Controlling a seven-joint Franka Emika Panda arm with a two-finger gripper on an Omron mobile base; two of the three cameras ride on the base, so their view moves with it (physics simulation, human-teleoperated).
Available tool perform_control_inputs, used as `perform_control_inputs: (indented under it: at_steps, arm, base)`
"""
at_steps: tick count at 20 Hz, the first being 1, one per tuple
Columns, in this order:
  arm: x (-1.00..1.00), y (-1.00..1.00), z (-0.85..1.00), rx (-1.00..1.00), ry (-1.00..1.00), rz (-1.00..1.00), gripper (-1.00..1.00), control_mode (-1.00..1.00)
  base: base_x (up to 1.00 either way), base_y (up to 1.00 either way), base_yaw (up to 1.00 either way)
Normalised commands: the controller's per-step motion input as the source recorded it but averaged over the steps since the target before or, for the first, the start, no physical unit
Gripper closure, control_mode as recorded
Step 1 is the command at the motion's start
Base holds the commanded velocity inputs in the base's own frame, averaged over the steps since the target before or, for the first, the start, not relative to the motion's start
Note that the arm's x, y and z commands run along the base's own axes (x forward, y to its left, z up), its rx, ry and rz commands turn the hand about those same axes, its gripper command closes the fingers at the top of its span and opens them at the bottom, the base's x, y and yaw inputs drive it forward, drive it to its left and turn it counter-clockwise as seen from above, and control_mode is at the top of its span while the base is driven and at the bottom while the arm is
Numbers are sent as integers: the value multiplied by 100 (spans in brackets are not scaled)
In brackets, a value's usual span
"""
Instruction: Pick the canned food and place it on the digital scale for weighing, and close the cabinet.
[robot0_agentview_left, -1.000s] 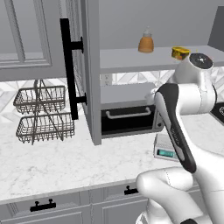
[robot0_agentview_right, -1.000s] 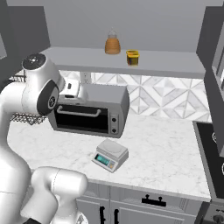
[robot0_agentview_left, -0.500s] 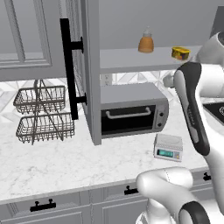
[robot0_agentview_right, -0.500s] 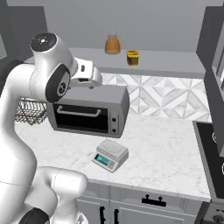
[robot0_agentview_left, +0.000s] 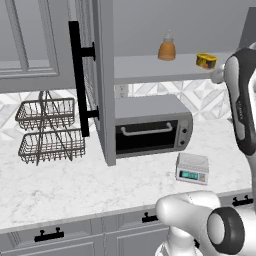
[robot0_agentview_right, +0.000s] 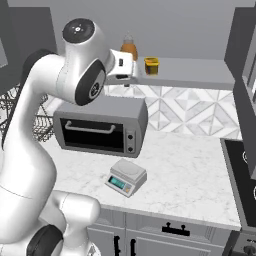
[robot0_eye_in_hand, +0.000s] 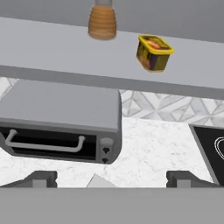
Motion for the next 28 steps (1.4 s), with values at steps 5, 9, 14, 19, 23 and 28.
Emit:
perform_control_inputs:
  at_steps: [5,9,14,19,23,28]
  arm:
    - [31,-41,9,2,-1,4,-100,-100]
    - [39,-34,19,4,0,0,-100,-100]
    - [38,-16,14,7,-5,0,-100,-100]
    - [41,0,4,7,0,0,-100,-100]
    - [43,0,0,0,3,0,-100,-100]
    - [37,0,0,0,-4,0,-100,-100]
  base:
    - [0,0,0]
    - [0,0,0]
    - [0,0,0]
    - [0,0,0]
    - [0,0,0]
    - [0,0,0]
